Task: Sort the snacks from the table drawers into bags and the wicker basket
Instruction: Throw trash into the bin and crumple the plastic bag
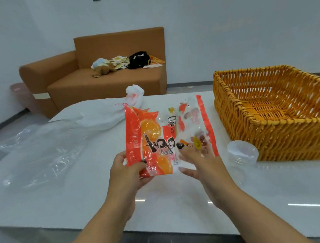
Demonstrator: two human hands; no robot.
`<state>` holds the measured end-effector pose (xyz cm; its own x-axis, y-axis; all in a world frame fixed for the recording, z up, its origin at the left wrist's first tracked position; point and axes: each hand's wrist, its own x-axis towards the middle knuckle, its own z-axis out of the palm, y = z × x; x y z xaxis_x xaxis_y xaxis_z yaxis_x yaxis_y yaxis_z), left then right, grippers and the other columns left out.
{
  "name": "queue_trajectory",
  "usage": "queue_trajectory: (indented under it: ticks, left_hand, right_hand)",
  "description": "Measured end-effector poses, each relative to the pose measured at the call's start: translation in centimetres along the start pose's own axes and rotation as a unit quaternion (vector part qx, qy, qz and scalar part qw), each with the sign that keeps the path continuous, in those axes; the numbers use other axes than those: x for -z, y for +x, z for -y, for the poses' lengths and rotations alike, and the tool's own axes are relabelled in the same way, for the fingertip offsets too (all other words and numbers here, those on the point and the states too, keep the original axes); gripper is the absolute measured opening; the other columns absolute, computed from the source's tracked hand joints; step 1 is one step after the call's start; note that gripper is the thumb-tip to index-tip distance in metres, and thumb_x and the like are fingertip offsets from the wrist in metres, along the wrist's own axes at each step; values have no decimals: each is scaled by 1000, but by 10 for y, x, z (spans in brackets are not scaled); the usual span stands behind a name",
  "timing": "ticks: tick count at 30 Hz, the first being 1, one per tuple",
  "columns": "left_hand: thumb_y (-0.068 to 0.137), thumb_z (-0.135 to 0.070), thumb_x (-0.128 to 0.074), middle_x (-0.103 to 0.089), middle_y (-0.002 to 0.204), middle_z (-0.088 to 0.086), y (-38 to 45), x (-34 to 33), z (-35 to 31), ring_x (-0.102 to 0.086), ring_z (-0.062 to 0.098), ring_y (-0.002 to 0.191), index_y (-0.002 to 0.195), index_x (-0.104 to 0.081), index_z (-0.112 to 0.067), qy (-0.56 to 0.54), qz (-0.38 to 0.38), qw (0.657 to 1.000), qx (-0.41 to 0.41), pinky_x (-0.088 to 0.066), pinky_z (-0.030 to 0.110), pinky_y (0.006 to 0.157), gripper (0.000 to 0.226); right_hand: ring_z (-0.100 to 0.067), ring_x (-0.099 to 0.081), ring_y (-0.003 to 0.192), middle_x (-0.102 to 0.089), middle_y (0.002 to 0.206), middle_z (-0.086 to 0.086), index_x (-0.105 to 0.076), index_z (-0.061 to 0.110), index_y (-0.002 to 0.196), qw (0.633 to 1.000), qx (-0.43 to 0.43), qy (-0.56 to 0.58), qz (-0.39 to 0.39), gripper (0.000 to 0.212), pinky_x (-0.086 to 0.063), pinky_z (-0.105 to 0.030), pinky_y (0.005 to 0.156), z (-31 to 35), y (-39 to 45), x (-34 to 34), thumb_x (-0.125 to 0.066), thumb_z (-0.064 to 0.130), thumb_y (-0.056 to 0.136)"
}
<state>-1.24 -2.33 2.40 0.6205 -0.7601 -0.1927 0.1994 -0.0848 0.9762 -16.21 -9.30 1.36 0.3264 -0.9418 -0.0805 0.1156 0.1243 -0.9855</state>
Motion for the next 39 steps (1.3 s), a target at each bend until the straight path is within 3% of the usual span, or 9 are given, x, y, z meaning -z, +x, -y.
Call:
queue_trajectory:
  ticks: [6, 9, 11, 16, 23, 26, 31, 35, 39]
  left_hand:
    - [89, -8, -65, -68, 112, 5, -20, 8, -5, -71, 24, 96, 122, -52, -20, 48, 64, 997, 16, -60, 40, 81, 38]
    - [90, -27, -66, -69, 112, 3, -21, 15, -14, -72, 24, 94, 127, -47, -30, 23, 71, 997, 3, -58, 47, 85, 42]
    - [85, -43, -63, -69, 113, 1, -26, 19, -19, -71, 24, 98, 129, -45, -35, 26, 86, 996, -15, -56, 52, 88, 48]
    - [72, -61, -53, -71, 111, -4, -36, 17, -22, -73, 22, 92, 121, -53, -41, 29, 160, 986, -46, -61, 47, 77, 53]
    - [90, -31, -64, -73, 97, -9, -24, 12, -10, -74, 11, 79, 111, -57, -38, 92, 133, 984, -73, -59, 26, 59, 23]
    - [95, -25, -61, -72, 96, -10, -14, 14, -9, -74, 11, 76, 106, -59, -39, 98, 95, 988, -78, -59, 24, 57, 18]
    - [96, -16, -58, -75, 82, -9, 1, 22, -18, -74, 13, 74, 104, -60, -33, 56, 71, 994, -60, -58, 29, 58, 18]
    - [97, -16, -57, -75, 96, 4, 3, 24, -21, -74, 24, 85, 111, -62, -27, 49, 132, 990, -1, -59, 38, 67, 18]
    - [95, -14, -58, -75, 98, 13, 1, 16, -16, -73, 35, 89, 111, -66, -19, 66, 196, 976, 60, -58, 45, 76, 19]
  right_hand:
    - [-11, -60, 112, -59, 118, 15, -46, 43, 120, 976, 170, -122, -52, 25, -54, -44, 93, -3, -23, -6, -43, 40, 94]
    - [0, -53, 107, -54, 125, 11, -45, 35, 129, 936, 231, -263, -35, 66, -51, -27, 92, 0, -35, -5, -32, 68, 73]
    - [-2, -49, 115, -43, 143, 5, -39, 31, 141, 884, 263, -385, -31, 69, -45, -16, 89, -3, -41, -6, -37, 60, 78]
    - [-25, -41, 135, -30, 153, -6, -37, 24, 147, 810, 345, -472, -54, 71, -44, -37, 97, -23, -40, -10, -53, 47, 81]
    - [-13, -16, 141, -18, 158, 3, -37, 33, 145, 806, 343, -483, -13, 62, -31, -40, 108, -37, -38, -24, -51, 44, 86]
    - [3, 0, 142, -1, 154, 24, -31, 43, 143, 833, 330, -441, 61, 62, -28, -30, 113, -30, -39, -20, -54, 42, 85]
    - [7, -30, 133, -33, 145, 19, -46, 39, 132, 911, 325, -251, 30, 56, -34, -4, 98, 4, -39, -3, -57, 42, 78]
    - [-7, -53, 116, -54, 125, 8, -49, 30, 122, 975, 145, -45, -161, 27, -46, -27, 96, 16, -19, 8, -55, 30, 95]
    - [-34, -60, 113, -58, 127, -12, -51, 13, 132, 954, -123, 255, -99, 46, -47, -53, 98, 1, 3, 11, -36, 44, 102]
